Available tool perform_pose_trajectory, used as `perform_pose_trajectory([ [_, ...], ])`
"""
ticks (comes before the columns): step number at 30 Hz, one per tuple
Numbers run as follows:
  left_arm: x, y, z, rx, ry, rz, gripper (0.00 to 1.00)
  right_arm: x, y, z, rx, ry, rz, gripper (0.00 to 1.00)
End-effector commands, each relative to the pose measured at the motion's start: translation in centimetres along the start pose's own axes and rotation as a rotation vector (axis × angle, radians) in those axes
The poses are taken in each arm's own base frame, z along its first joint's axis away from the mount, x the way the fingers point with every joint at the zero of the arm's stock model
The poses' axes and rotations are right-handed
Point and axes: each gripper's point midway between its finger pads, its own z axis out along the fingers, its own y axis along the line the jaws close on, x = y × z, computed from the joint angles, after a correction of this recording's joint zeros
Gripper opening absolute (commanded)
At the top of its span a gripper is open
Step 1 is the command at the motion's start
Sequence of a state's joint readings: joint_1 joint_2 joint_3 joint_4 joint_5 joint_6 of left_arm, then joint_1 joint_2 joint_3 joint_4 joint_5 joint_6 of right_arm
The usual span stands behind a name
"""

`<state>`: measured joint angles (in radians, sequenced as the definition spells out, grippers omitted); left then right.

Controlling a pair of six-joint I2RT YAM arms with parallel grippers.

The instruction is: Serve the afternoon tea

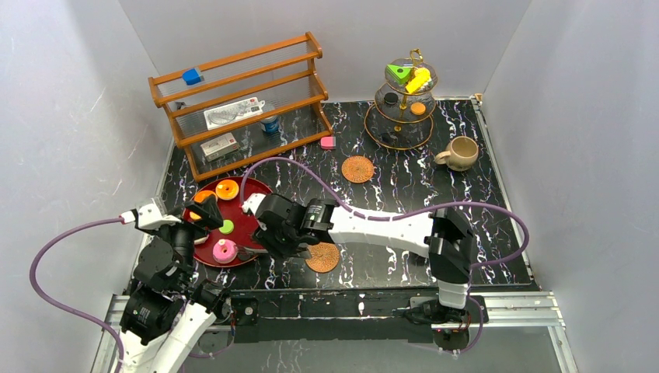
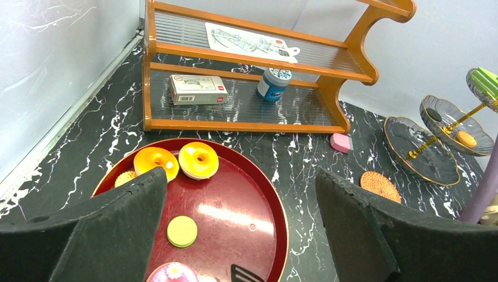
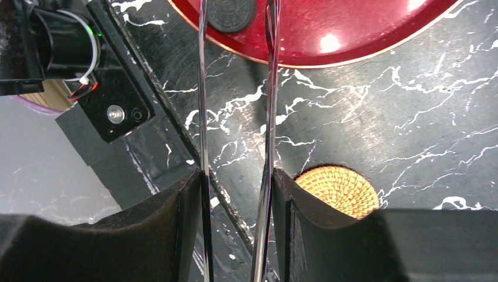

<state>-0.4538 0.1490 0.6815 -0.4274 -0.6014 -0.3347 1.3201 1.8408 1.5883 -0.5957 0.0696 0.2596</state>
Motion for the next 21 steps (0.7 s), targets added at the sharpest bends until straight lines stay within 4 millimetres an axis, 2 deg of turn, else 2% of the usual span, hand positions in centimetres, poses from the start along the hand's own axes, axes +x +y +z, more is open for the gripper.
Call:
perform_pose_trajectory([
  [1, -1.0, 0.4, -0.2, -0.020, -0.038, -0.030, 0.94, -1.8, 2.3, -0.5, -0.039, -0.057, -0.014, 0.53],
  [9, -0.9, 0.4, -0.2, -0.022, -0.035, -0.026, 0.94, -1.3, 2.0, 0.4, 0.028, -0.008, -0.046, 0.55],
  [21, -1.0, 0.5, -0.2, -0.027, -0.038, -0.027, 0.94, -0.3, -0.1, 1.1, 0.152, 0.069, -0.070, 0.55],
])
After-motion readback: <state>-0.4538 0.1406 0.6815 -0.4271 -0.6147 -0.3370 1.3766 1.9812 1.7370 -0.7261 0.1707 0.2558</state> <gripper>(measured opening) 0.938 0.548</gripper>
